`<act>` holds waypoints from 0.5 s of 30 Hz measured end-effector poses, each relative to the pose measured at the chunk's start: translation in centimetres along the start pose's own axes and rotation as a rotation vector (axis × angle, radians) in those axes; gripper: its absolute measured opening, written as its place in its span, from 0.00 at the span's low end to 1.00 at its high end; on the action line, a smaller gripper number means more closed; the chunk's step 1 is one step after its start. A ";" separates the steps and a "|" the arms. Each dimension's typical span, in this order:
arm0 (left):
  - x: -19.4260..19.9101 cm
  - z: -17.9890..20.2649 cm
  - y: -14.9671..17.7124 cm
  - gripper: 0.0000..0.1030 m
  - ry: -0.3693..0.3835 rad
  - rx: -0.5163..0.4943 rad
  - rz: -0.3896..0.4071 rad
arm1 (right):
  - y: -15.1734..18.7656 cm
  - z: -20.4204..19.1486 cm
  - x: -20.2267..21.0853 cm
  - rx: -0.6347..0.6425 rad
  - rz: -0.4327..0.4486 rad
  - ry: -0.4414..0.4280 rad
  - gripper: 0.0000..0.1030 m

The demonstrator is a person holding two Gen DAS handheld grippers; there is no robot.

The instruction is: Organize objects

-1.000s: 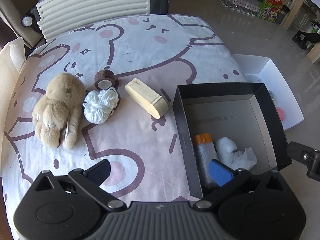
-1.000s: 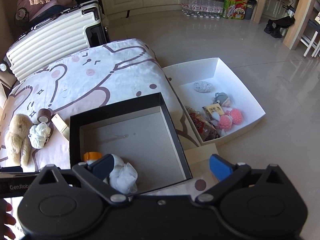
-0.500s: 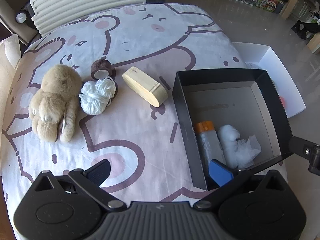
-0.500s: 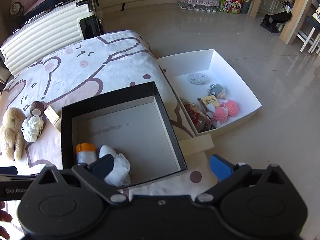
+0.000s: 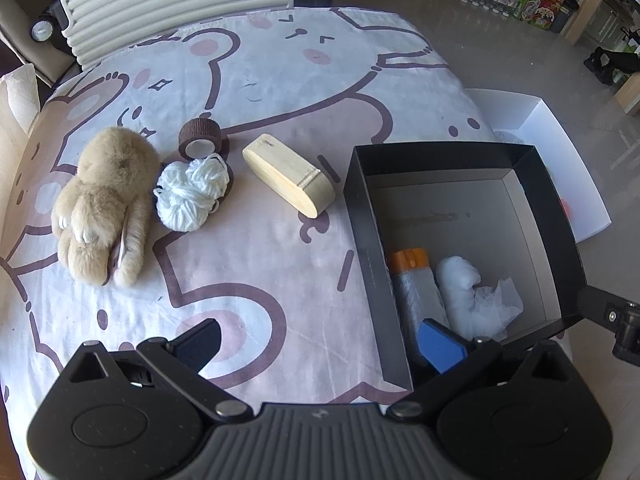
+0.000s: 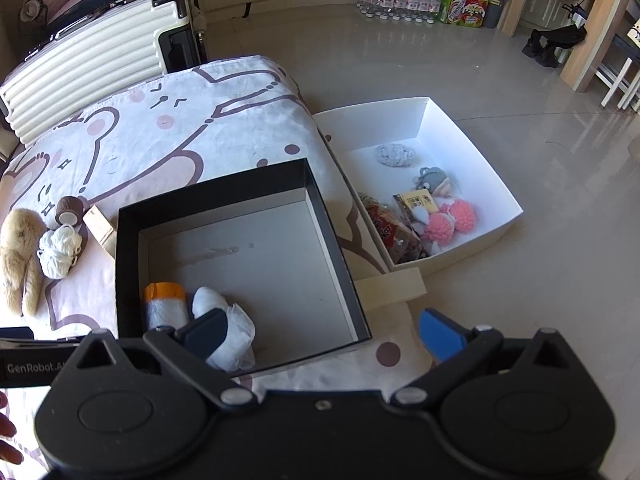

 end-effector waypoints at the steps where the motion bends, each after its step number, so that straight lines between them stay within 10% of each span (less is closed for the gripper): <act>1: 0.0 -0.1 0.0 1.00 -0.001 0.003 0.000 | 0.0 0.0 -0.1 0.002 -0.002 0.005 1.00; 15: 0.3 -2.3 -0.3 1.00 0.019 0.039 0.027 | -0.3 -1.5 -0.5 0.052 0.000 0.032 1.00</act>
Point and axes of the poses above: each gripper's, at about its wrist camera, not at the fingertips, and x roughly against the way its jaws point, z to its right, y to its underside, the point moved 1 cm from there along -x, roughly the way its jaws point, and after that the axes turned 10 degrees about -y, right-handed, at the moved point
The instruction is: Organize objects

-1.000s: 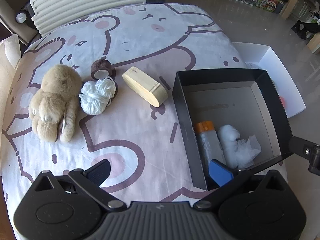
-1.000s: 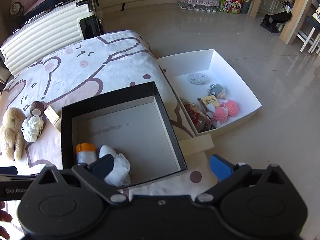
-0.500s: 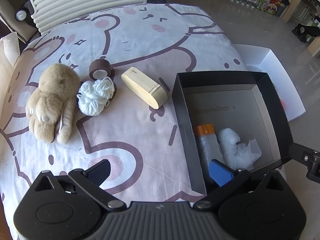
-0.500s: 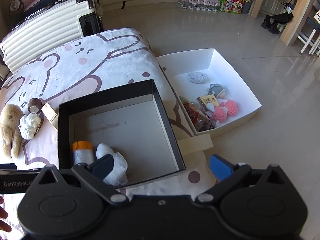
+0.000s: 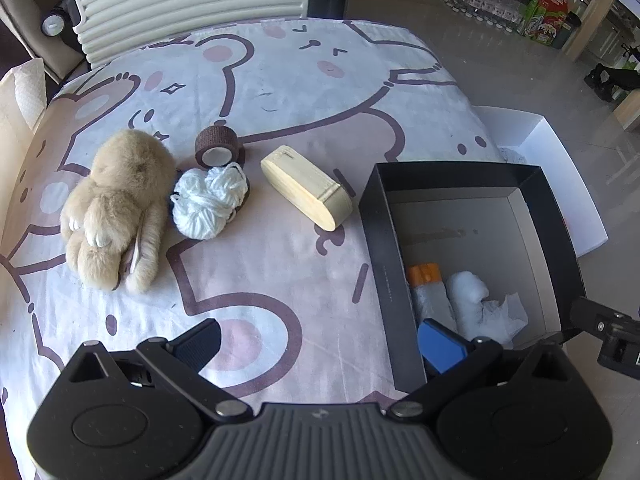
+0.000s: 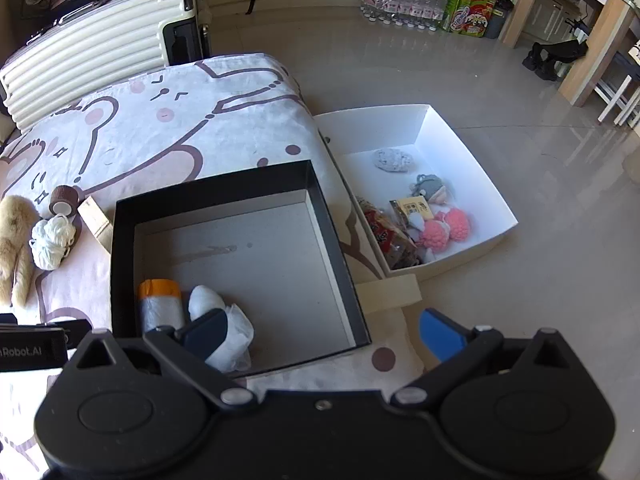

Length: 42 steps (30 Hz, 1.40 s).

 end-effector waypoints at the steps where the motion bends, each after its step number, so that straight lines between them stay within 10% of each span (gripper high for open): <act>1: 0.1 -0.4 -0.1 1.00 -0.004 0.009 0.006 | -0.1 -0.2 -0.1 0.004 0.002 0.001 1.00; 42: 0.5 -18.3 1.8 1.00 -0.166 0.247 0.043 | -1.8 -18.5 -2.2 0.239 0.026 -0.207 1.00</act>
Point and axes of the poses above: each gripper's, at about its wrist camera, not at the fingertips, and x roughly against the way its jaws point, z to its right, y to its underside, the point moved 1 cm from there along -x, roughly the way its jaws point, and after that the axes turned 10 degrees about -y, right-handed, at the moved point
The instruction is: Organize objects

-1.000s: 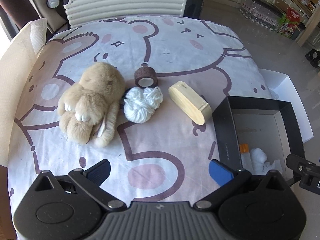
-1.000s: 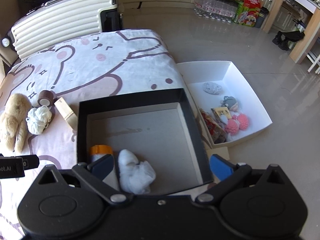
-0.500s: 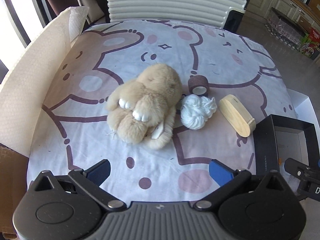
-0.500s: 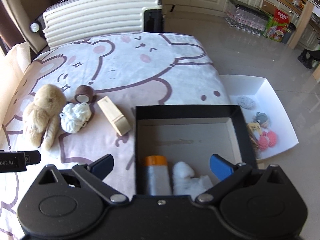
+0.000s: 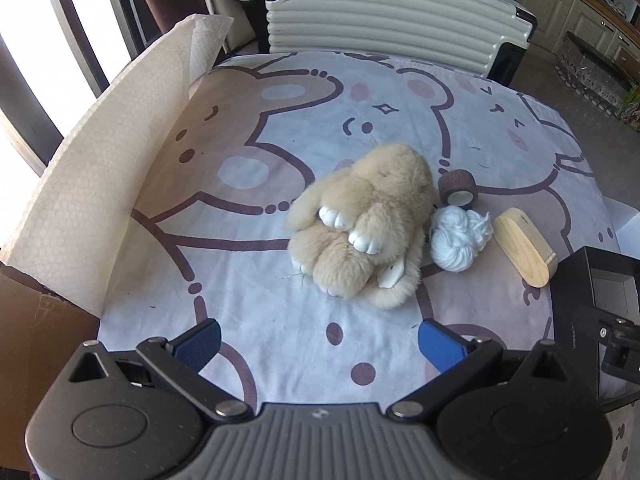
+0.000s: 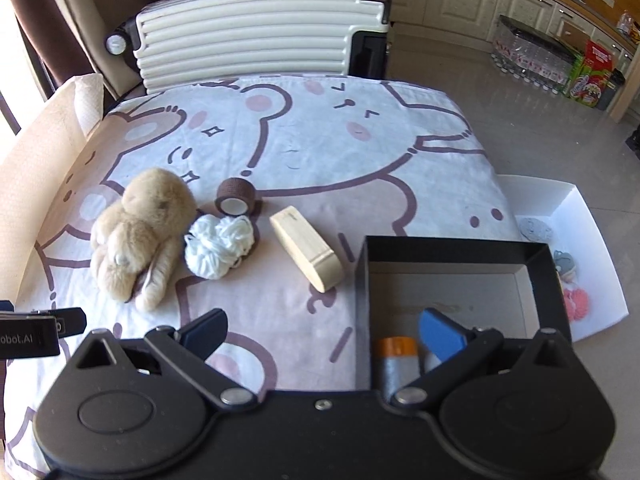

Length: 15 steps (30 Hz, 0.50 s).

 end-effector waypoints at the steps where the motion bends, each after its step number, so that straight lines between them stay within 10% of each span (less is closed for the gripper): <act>1: 0.0 -0.2 0.0 1.00 0.000 0.003 0.002 | -0.1 -0.3 -0.1 0.003 0.002 -0.005 1.00; 15: 0.3 -0.5 -0.2 1.00 0.009 -0.007 0.040 | -0.5 -1.7 0.2 0.039 0.058 -0.019 1.00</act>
Point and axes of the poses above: each gripper's, at about its wrist camera, not at the fingertips, and x roughly against the way its jaws point, z to its right, y to its underside, the point moved 1 cm from there along -x, roughly the way its jaws point, and after that the axes turned 10 degrees about -y, right-handed, at the moved point
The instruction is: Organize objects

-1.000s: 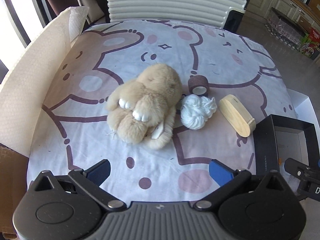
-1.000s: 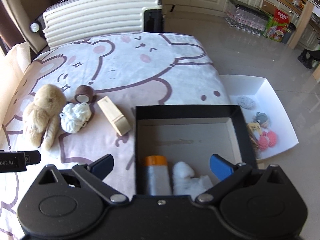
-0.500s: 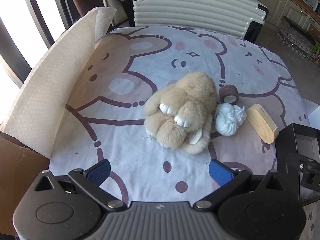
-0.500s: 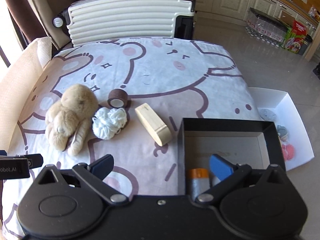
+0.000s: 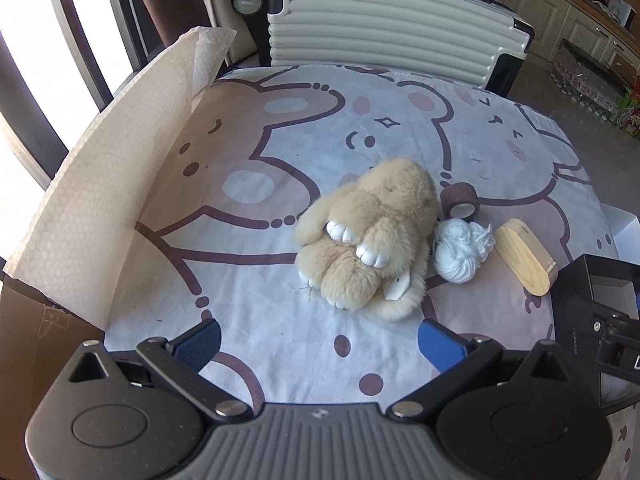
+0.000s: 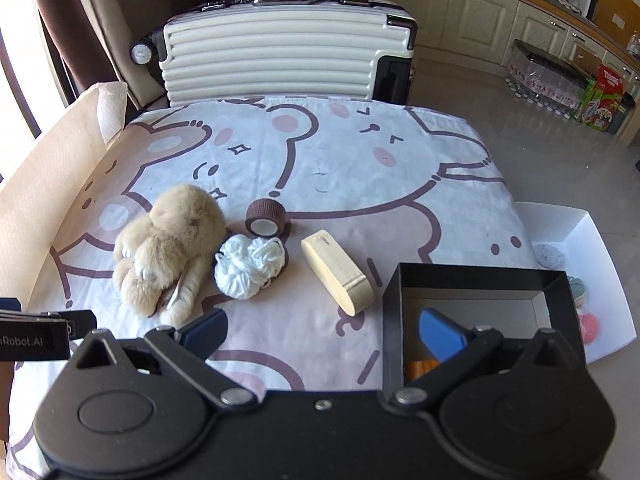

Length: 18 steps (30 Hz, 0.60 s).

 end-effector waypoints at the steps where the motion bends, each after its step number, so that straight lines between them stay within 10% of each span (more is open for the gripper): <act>1: 0.0 0.1 0.0 1.00 0.000 -0.001 0.003 | 0.0 0.0 0.0 -0.002 0.004 -0.001 1.00; 18: -2.6 2.1 -1.1 1.00 0.036 -0.091 0.082 | -1.3 0.3 -1.1 0.071 0.112 -0.028 1.00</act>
Point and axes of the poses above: each gripper's, at about its wrist camera, not at the fingertips, and x roughly against the way its jaws point, z to its right, y to its underside, the point moved 1 cm from there along -x, roughly the way its jaws point, and after that the axes turned 10 degrees about -y, right-handed, at the moved point
